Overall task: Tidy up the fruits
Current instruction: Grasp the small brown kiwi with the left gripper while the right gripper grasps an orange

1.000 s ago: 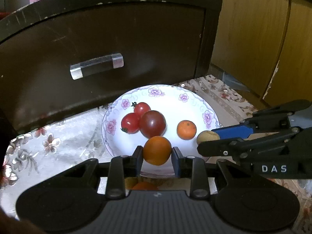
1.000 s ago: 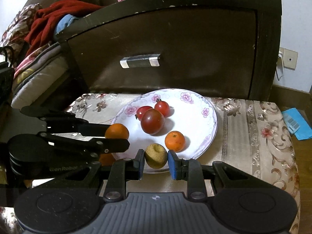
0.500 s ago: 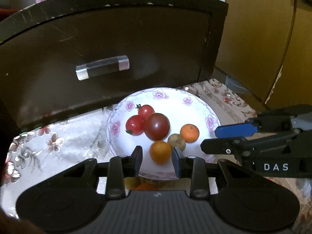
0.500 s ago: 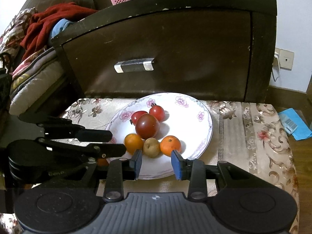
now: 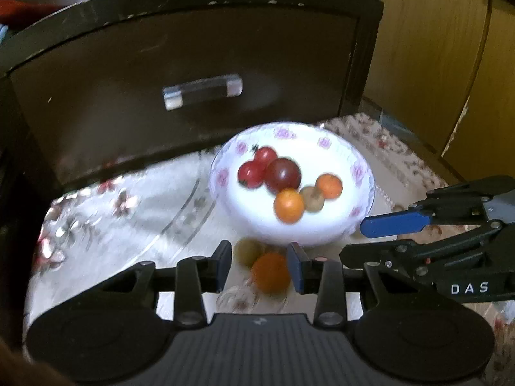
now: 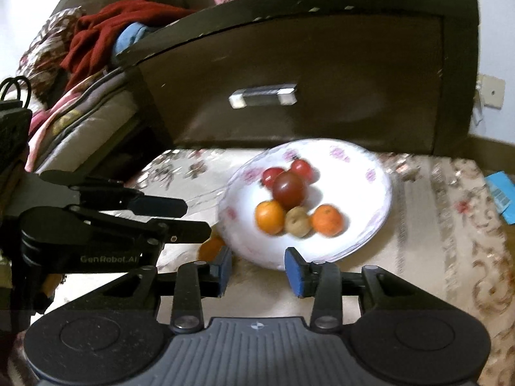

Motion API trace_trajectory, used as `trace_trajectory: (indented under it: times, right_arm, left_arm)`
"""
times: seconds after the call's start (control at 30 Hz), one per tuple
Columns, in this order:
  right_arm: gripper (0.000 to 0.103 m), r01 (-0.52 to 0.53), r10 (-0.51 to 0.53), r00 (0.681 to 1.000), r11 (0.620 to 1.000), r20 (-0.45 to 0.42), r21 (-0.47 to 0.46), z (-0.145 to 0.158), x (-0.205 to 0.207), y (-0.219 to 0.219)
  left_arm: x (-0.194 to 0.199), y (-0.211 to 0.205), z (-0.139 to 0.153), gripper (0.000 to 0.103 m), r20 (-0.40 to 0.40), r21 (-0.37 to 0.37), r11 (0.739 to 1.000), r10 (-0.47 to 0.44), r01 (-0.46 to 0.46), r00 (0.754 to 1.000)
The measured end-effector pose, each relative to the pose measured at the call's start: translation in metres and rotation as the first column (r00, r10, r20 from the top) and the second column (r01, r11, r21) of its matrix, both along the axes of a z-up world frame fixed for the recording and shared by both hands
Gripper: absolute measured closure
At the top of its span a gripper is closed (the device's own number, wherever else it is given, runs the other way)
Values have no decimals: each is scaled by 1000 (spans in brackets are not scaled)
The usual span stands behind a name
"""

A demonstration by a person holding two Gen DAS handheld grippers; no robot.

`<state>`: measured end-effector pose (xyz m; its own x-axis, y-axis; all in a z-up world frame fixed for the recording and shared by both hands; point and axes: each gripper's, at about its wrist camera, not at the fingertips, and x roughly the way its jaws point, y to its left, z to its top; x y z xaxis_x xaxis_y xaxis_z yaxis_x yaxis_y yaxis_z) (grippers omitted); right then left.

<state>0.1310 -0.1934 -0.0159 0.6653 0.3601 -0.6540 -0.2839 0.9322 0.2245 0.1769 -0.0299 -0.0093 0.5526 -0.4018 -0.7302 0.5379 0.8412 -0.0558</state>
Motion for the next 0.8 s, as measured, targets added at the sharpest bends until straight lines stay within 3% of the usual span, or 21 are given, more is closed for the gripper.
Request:
trace_trajectory:
  times: [0.3, 0.8]
  right_arm:
    - [68, -71, 71, 997, 997, -38, -9, -11, -1, 34]
    - [64, 11, -12, 999, 1000, -39, -30, -32, 21, 67]
  left_arm:
    - [-3, 28, -7, 58, -27, 19, 1000, 7, -6, 1000]
    - [7, 55, -7, 55, -34, -2, 1000, 21, -21, 999]
